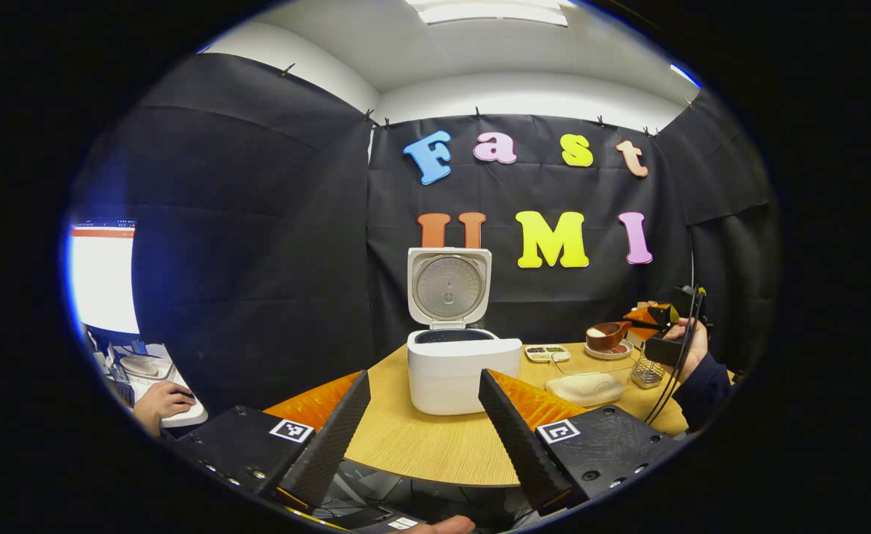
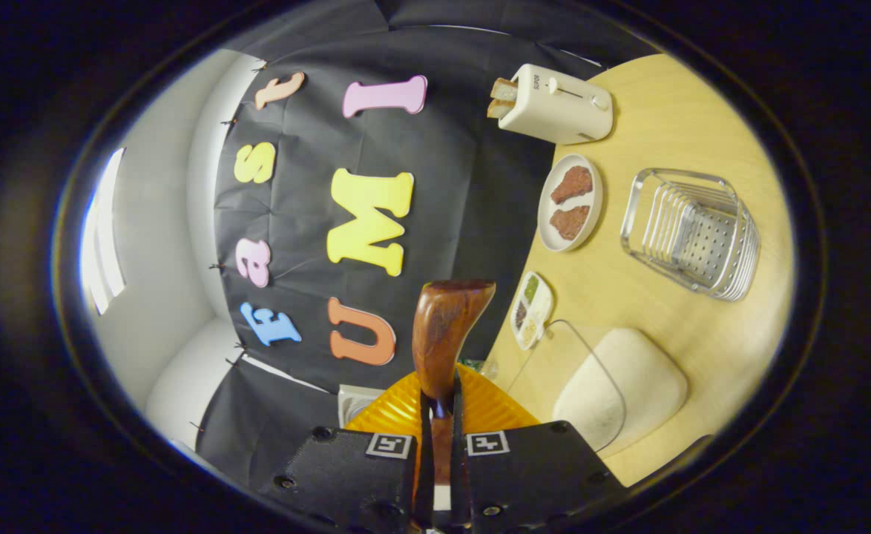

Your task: Close the left gripper, press the button to open the rice cooker; take a wooden spoon from the chopstick holder with the right hand, scoop a spoonful of rice and pour it into the rice cooker, then put the wooden spoon back into the chopstick holder.

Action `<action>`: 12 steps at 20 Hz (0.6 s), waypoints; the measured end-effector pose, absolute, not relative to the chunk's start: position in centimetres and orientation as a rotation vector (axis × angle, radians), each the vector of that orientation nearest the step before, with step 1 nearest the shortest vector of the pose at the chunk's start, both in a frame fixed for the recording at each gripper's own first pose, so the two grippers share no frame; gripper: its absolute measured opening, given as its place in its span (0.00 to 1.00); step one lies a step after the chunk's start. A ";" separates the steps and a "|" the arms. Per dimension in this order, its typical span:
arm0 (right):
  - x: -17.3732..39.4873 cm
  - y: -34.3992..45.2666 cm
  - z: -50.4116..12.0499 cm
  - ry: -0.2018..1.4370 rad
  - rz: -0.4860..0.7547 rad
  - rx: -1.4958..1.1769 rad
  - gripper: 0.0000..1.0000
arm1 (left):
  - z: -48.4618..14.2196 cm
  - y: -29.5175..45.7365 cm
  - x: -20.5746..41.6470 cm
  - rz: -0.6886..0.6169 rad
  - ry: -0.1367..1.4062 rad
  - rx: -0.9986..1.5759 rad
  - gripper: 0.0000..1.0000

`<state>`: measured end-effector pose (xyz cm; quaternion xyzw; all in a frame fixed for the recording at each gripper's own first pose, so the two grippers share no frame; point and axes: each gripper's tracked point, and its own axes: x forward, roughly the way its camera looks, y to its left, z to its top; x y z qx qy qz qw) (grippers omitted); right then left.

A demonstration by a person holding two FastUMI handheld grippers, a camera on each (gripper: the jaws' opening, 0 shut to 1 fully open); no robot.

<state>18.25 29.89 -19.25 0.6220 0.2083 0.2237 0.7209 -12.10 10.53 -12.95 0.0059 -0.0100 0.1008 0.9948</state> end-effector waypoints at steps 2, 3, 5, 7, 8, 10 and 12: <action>17.7 32.1 -17.4 0.473 0.539 1.390 0.13 | -13.2 10.8 -12.0 0.201 -0.014 0.011 0.94; 17.4 33.2 -16.5 0.479 0.558 1.378 0.13 | -13.0 11.0 -12.1 0.202 -0.017 0.013 0.94; 17.0 35.3 -14.7 0.477 0.590 1.355 0.13 | -12.6 11.4 -12.3 0.202 -0.025 0.011 0.94; 16.4 37.5 -13.4 0.476 0.617 1.331 0.14 | -12.7 11.5 -12.7 0.196 -0.030 0.003 0.94; 16.2 38.6 -12.8 0.478 0.630 1.318 0.13 | -12.6 11.7 -13.0 0.197 -0.033 0.000 0.94; 15.8 40.9 -11.9 0.484 0.653 1.285 0.13 | -12.7 11.9 -13.2 0.195 -0.037 -0.004 0.94; 15.4 43.1 -11.1 0.486 0.671 1.245 0.13 | -12.8 12.1 -13.3 0.191 -0.043 -0.011 0.94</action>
